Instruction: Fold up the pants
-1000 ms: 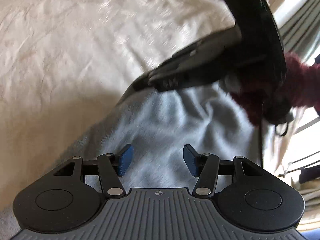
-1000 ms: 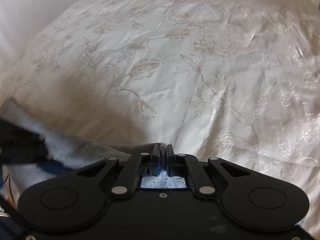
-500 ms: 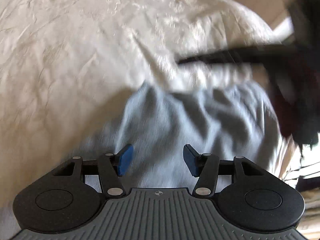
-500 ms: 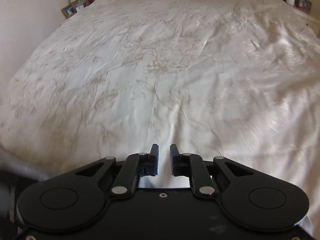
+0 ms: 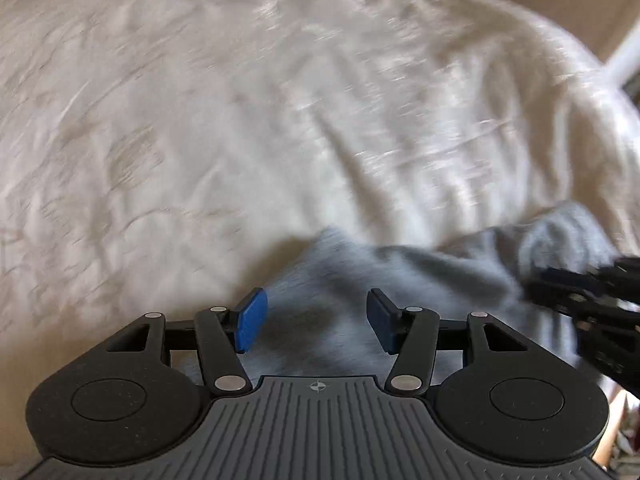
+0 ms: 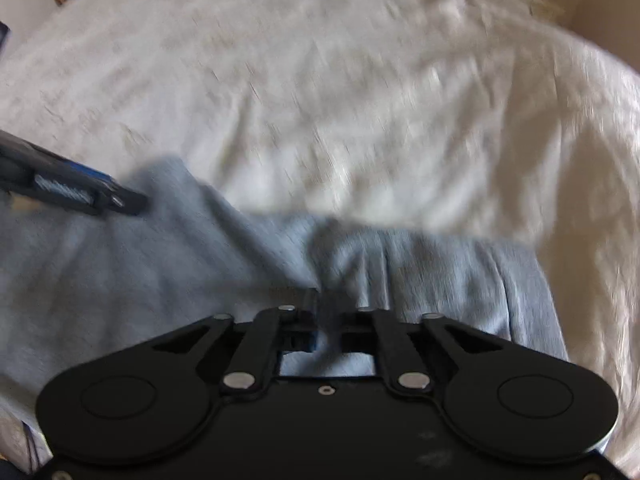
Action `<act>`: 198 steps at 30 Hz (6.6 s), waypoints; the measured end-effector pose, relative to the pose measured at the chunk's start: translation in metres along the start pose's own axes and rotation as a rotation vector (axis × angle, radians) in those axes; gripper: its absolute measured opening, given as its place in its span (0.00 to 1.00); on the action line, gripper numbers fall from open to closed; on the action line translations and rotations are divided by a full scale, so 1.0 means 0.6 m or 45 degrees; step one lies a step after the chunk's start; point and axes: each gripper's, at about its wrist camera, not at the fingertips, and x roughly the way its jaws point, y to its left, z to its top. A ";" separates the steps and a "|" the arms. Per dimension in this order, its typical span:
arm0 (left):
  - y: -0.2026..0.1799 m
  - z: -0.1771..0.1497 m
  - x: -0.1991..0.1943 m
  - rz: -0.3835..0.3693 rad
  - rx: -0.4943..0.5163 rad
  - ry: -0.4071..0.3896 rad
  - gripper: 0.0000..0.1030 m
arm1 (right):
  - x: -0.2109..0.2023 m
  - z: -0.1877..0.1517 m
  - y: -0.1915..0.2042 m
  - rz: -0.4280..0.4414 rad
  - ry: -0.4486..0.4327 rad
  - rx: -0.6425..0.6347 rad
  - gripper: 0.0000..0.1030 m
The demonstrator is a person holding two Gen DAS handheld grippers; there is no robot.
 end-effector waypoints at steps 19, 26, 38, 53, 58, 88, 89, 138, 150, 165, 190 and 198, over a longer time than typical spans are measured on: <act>0.028 -0.044 -0.040 0.131 -0.033 -0.014 0.53 | -0.011 0.023 -0.075 -0.142 -0.067 0.102 0.10; 0.001 -0.139 -0.075 0.024 0.050 0.036 0.53 | -0.039 -0.090 -0.077 -0.234 0.054 0.100 0.10; 0.031 -0.212 -0.070 0.137 0.009 0.119 0.53 | -0.075 -0.126 -0.020 -0.195 0.020 0.023 0.30; 0.187 -0.167 -0.084 0.289 -0.501 -0.001 0.53 | -0.033 0.011 0.168 0.279 -0.162 -0.315 0.28; 0.206 -0.171 -0.122 0.311 -0.626 -0.059 0.53 | 0.007 0.036 0.247 0.415 -0.127 -0.452 0.28; 0.122 -0.280 -0.154 0.340 -0.473 0.126 0.53 | -0.002 -0.039 0.055 0.129 -0.051 -0.157 0.22; 0.119 -0.278 -0.154 0.340 -0.471 0.127 0.53 | 0.006 -0.027 0.053 0.140 -0.068 -0.141 0.22; 0.374 -0.531 -0.355 0.299 -0.935 -0.145 0.88 | -0.118 -0.060 0.401 0.401 -0.123 -0.481 0.48; 0.562 -0.610 -0.426 0.394 -1.035 -0.235 0.88 | -0.156 -0.072 0.608 0.456 -0.127 -0.541 0.51; 0.665 -0.574 -0.366 0.141 -0.742 -0.115 0.93 | -0.159 -0.052 0.697 0.411 -0.129 -0.546 0.53; 0.687 -0.568 -0.335 -0.237 -0.895 -0.142 0.97 | -0.108 -0.024 0.743 0.420 -0.019 -0.520 0.55; 0.682 -0.545 -0.342 -0.070 -0.881 -0.119 0.21 | -0.093 -0.017 0.749 0.444 0.025 -0.509 0.36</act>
